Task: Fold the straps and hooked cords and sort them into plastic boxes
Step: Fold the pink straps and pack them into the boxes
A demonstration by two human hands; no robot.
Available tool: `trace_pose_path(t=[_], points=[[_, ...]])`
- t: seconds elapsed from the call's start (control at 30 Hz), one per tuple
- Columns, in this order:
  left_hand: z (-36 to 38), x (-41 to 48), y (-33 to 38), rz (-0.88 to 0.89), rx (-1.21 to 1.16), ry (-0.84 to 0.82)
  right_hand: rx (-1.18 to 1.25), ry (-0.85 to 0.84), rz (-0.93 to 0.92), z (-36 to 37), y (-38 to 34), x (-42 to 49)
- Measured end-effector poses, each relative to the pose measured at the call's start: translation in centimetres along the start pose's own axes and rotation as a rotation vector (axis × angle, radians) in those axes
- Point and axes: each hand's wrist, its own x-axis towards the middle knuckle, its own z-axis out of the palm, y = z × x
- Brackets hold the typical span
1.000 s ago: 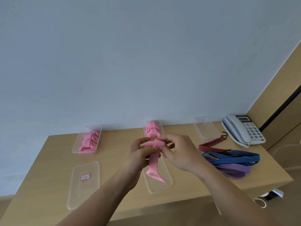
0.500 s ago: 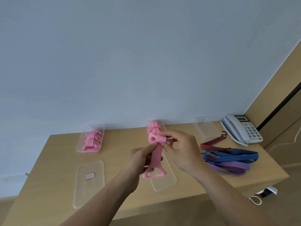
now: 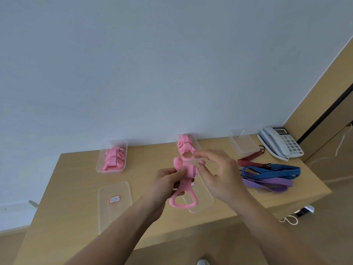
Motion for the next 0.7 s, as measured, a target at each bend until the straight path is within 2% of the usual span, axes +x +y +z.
trace_pose_path(t=[0.1, 0.17, 0.3, 0.57, 0.7], points=[[-0.2, -0.1, -0.9, 0.008, 0.026, -0.026, 0.022, -0.257, 0.218, 0.4, 0.4, 0.0], [-0.4, 0.0, -1.2, 0.012, 0.037, -0.026, 0.075, -0.359, 0.280, 0.9, 0.9, 0.0], [-1.0, 0.8, -1.3, 0.010, 0.029, -0.018, 0.044, -0.363, 0.177, 1.9, 1.8, 0.9], [-0.8, 4.6, -0.8, -0.211, 0.019, -0.086, 0.213, -0.294, 0.308, 2.5, 5.4, 4.0], [0.0, 7.0, -0.4, -0.241, -0.004, -0.044, 0.228, -0.282, 0.234, 2.8, 7.2, 5.0]])
